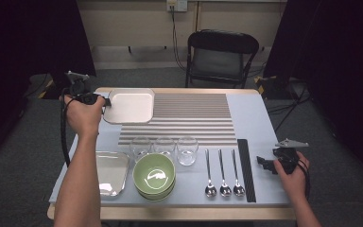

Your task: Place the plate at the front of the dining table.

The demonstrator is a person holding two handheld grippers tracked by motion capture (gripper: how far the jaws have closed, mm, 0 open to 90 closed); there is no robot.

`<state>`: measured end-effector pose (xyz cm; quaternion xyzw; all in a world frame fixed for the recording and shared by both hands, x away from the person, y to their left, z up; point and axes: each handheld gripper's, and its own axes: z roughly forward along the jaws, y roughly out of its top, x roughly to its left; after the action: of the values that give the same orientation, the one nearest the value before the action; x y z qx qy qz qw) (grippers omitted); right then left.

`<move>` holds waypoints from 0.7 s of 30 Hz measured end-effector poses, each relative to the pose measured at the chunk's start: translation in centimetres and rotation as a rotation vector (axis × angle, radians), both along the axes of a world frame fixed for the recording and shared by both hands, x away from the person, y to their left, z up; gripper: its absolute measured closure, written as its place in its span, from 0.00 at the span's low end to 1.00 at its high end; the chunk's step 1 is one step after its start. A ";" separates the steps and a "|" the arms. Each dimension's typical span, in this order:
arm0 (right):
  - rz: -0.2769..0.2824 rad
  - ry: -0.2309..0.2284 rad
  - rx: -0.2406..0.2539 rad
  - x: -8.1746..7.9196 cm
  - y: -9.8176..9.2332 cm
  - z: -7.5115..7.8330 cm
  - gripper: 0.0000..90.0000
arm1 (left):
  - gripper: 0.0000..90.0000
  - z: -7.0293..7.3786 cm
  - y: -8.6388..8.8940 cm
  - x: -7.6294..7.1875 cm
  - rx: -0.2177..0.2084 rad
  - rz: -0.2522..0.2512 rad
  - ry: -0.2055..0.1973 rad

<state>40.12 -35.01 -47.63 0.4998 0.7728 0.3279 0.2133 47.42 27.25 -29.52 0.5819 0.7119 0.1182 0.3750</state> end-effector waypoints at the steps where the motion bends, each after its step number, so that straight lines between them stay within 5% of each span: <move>1: 0.000 0.000 0.000 0.0 0.0 0.0 0.20 | 0.99 0.0 -0.1 0.1 -0.001 0.001 0.000; 21: 0.000 0.000 0.000 0.0 0.0 0.0 0.20 | 0.99 0.1 -1.6 1.5 -0.004 -0.014 0.010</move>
<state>40.12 -35.01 -47.63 0.4997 0.7728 0.3280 0.2133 48.89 25.62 -29.42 0.5867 0.7099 0.1112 0.3733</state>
